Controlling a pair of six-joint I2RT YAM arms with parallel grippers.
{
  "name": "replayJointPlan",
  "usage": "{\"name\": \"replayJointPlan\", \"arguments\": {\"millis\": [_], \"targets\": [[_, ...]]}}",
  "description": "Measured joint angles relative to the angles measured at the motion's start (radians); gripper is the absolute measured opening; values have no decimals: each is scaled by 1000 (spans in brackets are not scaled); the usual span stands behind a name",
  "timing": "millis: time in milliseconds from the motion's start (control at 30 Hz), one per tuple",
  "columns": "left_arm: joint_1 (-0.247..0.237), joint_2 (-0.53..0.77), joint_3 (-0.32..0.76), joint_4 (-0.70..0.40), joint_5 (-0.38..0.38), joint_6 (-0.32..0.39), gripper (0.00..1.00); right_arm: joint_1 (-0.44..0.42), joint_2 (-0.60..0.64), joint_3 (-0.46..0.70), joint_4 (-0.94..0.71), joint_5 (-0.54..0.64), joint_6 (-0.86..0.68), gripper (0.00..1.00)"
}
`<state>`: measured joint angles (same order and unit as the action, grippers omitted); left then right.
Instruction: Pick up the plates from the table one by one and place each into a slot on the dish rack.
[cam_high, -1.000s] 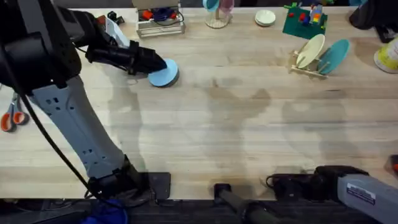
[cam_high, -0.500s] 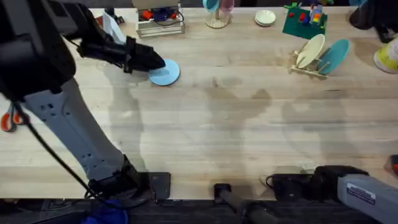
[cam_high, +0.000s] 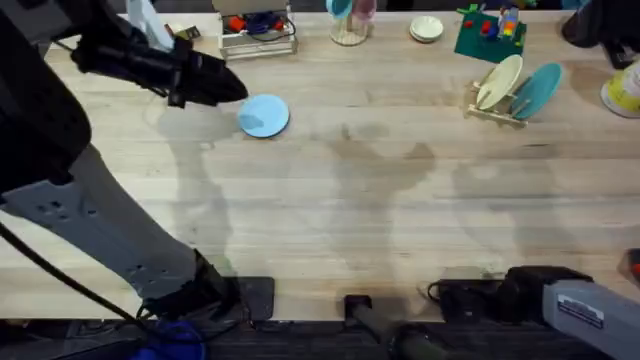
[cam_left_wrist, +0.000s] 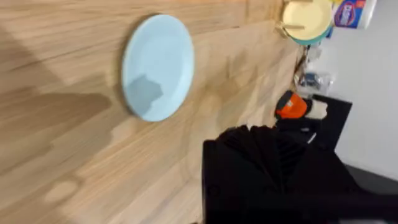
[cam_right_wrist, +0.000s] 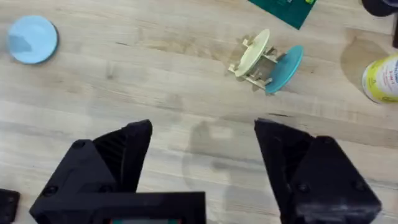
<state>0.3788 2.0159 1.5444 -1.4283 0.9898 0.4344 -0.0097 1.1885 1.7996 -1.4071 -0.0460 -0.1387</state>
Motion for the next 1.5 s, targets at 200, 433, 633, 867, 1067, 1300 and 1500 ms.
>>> {"name": "replayJointPlan", "arguments": {"millis": [200, 433, 633, 867, 1067, 1300, 1500], "targets": [[55, 0, 0, 0, -23, 4, 40, 0, 0, 0, 0, 0, 0, 995], [52, 0, 0, 6, -26, 14, 40, 0, 0, 0, 0, 0, 0, 995], [52, 4, 0, 15, -24, 16, 40, 0, 0, 0, 0, 0, 0, 995], [52, 107, 0, 47, -7, 47, 39, 0, 0, 0, 0, 0, 0, 995], [34, 240, 0, 139, -9, 48, 41, 0, 0, 0, 0, 0, 0, 993], [4, 280, 2, 191, -15, 13, 40, 0, 0, 0, 0, 0, 0, 995], [-3, 280, 3, 196, -15, -3, 40, 0, 0, 0, 0, 0, 0, 993]]}}
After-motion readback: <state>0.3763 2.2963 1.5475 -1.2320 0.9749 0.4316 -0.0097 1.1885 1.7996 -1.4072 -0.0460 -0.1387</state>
